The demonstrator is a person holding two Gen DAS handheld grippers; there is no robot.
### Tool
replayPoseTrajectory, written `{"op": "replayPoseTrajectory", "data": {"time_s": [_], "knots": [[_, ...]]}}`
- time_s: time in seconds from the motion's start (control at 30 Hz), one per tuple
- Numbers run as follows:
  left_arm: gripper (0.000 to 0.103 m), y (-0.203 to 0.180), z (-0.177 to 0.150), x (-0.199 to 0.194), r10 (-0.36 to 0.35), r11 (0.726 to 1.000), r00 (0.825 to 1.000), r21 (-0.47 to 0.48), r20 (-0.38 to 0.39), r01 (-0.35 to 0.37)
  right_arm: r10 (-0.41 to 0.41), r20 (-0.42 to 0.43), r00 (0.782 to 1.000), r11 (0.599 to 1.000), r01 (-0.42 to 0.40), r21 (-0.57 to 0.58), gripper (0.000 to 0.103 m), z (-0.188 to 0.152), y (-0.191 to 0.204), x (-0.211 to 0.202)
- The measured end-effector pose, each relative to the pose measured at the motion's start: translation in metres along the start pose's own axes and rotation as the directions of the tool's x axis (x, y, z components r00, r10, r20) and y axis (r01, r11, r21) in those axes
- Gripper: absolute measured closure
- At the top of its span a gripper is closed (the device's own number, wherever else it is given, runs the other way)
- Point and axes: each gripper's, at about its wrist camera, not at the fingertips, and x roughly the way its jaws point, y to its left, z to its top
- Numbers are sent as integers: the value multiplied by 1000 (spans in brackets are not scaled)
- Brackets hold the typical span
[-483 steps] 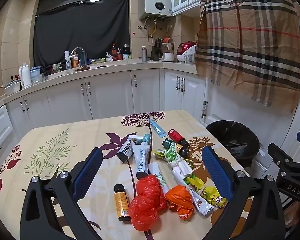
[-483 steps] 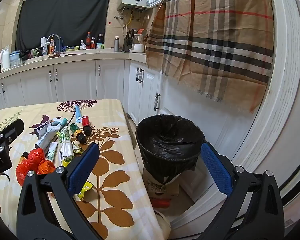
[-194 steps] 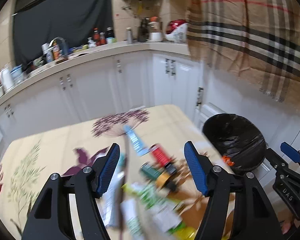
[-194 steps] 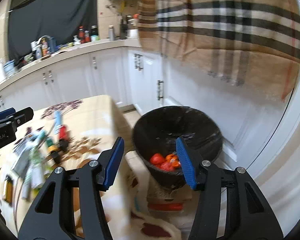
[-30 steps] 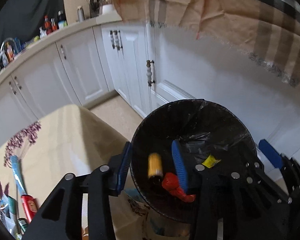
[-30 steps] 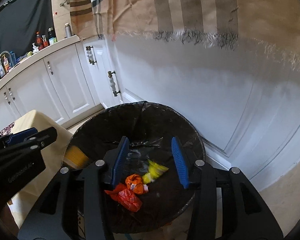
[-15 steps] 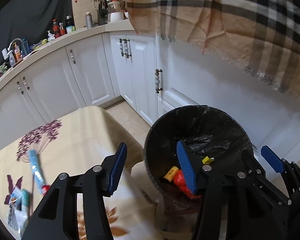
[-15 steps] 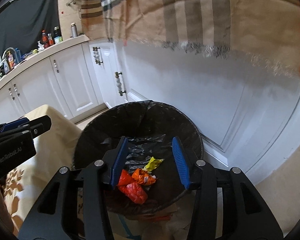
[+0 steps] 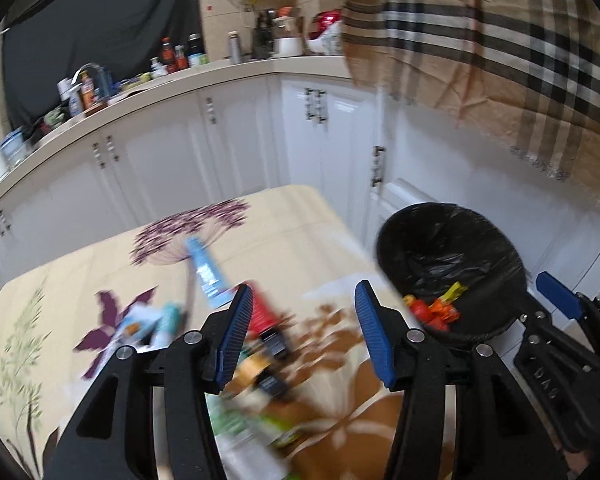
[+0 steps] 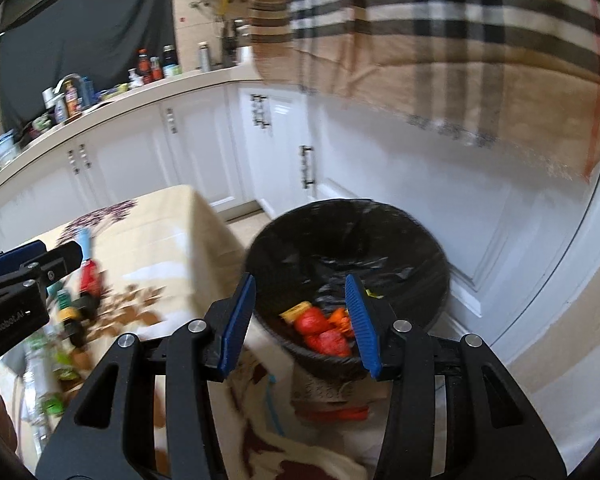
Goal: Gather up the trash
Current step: 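Move both tools back over the table toward the remaining tubes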
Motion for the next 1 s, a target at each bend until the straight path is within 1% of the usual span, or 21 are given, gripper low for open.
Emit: {"op": "replayPoseTrajectory", "data": {"time_s": [0.23,0.4,0.6,0.73,1.0], "knots": [[50,56,-27,-24,84,994,996,-66,-12,-85,92,-11,996,993,-93,-71,58,-10,47,-23],[50,92,-45,-35,133,984,991,-111,-33,-136,165,-23,986,980,-166,-112,58,-14,78,-36],[50,130,-68,-41,183,968,981,-162,-69,-192,224,-56,973,958,-230,-169,58,-24,113,-41],[50,148,-84,-44,203,958,974,-184,-96,-218,253,-95,963,942,-267,-205,58,-37,133,-46],[50,167,-109,-57,226,945,966,-212,-123,-249,271,-157,950,920,-304,-248,58,-73,152,-66]]}}
